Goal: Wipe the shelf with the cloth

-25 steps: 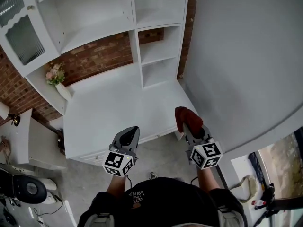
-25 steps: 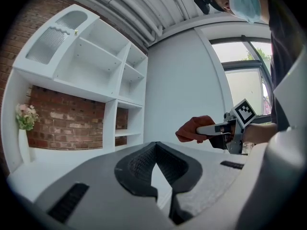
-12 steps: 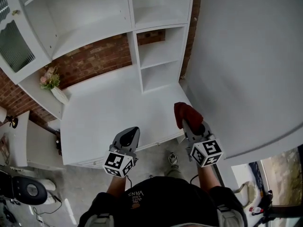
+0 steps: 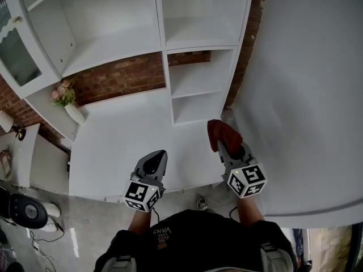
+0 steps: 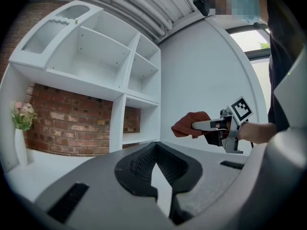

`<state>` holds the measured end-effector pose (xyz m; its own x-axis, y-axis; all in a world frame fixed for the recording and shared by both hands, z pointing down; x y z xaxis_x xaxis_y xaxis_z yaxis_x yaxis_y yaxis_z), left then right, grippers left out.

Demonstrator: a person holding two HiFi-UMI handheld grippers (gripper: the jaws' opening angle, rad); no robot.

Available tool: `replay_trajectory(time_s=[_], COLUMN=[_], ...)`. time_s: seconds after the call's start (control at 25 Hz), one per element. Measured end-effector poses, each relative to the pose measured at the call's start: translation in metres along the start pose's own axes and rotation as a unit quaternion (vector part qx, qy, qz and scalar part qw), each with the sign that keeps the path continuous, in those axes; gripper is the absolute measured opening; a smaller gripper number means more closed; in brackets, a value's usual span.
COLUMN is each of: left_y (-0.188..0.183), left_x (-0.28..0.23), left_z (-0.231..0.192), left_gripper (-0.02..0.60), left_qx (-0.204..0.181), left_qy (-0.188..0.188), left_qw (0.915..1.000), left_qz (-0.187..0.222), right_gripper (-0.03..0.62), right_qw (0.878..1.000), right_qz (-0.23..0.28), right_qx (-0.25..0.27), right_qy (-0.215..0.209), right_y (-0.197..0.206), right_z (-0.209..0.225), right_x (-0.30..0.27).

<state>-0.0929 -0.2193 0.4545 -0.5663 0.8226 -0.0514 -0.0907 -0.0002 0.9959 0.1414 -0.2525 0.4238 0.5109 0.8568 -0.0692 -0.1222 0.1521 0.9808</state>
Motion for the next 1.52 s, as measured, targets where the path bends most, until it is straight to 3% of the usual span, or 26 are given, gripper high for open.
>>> replay_trajectory(time_s=[0.44,0.64,0.84,1.2,1.52], left_y=[-0.005,-0.009,-0.010,-0.013,-0.025], left_x=[-0.066,-0.079,-0.084,-0.079,-0.087], left_z=[0.013,0.019,0.024,-0.003,-0.042], left_gripper=[0.006,0.006,0.006,0.006,0.006], left_qx=[0.001,0.000,-0.002,-0.005,-0.012], left_qy=[-0.057,-0.088,-0.095,-0.080,-0.058], left_qw=[0.9984,0.9961,0.9955,0.9968,0.9982], left_qz=[-0.004,0.004,-0.006,-0.004,0.010], right_gripper=[0.087,0.087,0.087,0.089,0.092], right_qw=[0.996,0.990,0.981,0.967,0.962], right_qz=[0.023,0.040,0.070,0.127,0.120], right_qx=[0.048,0.072,0.119,0.183,0.214], right_qy=[-0.073,-0.111,-0.138,-0.124,-0.117], right_y=[-0.055,-0.080,-0.119,-0.199,-0.247], right_z=[0.066,0.076,0.075,0.049,0.024], right_x=[-0.054,-0.074,-0.095,-0.139,-0.188])
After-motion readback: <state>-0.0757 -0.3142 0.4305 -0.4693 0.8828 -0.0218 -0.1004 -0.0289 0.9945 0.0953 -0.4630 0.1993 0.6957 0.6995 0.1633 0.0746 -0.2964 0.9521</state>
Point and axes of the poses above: the fingertips, and each gripper's own axes: x backward along the fingers, z to its right, y out of its underside, the point moved 5 cm from there along x, backward along the fingers, and after that the axes turned 7 degrees about -x, right-handed, at the moved point
